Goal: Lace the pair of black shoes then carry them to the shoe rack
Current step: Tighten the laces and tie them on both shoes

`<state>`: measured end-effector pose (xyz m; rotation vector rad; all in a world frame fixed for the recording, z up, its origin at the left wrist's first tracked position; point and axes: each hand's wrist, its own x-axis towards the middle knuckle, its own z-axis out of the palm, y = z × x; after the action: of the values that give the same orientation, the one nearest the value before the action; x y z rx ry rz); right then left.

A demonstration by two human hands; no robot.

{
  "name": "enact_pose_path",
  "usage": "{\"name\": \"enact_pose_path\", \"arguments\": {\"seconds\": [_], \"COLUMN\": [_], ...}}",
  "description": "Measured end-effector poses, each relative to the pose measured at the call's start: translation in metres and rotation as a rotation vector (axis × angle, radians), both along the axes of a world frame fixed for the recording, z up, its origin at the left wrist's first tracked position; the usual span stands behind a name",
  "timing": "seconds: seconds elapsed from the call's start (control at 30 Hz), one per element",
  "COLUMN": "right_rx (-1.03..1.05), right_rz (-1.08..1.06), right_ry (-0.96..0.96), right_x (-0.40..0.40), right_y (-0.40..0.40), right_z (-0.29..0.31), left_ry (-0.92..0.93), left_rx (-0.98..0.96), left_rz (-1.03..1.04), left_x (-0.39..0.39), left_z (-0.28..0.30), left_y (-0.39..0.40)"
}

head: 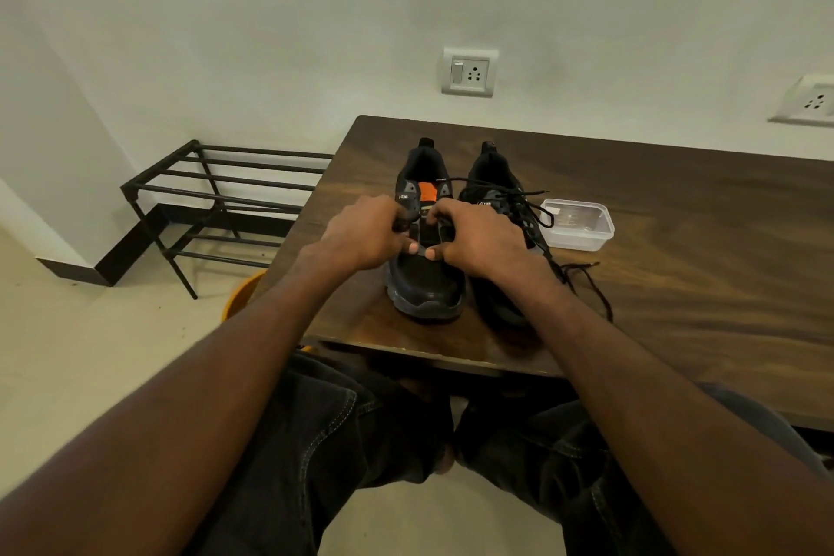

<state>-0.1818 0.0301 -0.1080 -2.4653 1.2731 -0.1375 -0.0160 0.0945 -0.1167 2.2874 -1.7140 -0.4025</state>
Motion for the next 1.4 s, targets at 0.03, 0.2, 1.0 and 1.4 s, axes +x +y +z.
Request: {"name": "enact_pose_path", "arguments": {"seconds": [0.03,0.2,1.0,1.4], "right_rx": [0.001,0.031,0.057,0.230], "right_rz": [-0.002,-0.007,-0.031,-0.122], "right_ry": [0.002,0.010,-0.066,-0.001], "right_x": [0.000,-0.005,-0.004,-0.013], "right_y": [0.001,-0.002,0.000,-0.005], "right_z": [0.000,0.002,0.000,0.012], "left_ry": [-0.008,0.620,0.334,0.314], "left_rx": [-0.018,-0.360,0.299,0.098], "left_rz": [-0.011,-0.157,-0.089,-0.040], "left_x": [-0.001,-0.006,0.018,0.026], "left_z": [0.001,0.038,0.036,0.020], "left_y": [0.000,0.013,0.019,0.021]}}
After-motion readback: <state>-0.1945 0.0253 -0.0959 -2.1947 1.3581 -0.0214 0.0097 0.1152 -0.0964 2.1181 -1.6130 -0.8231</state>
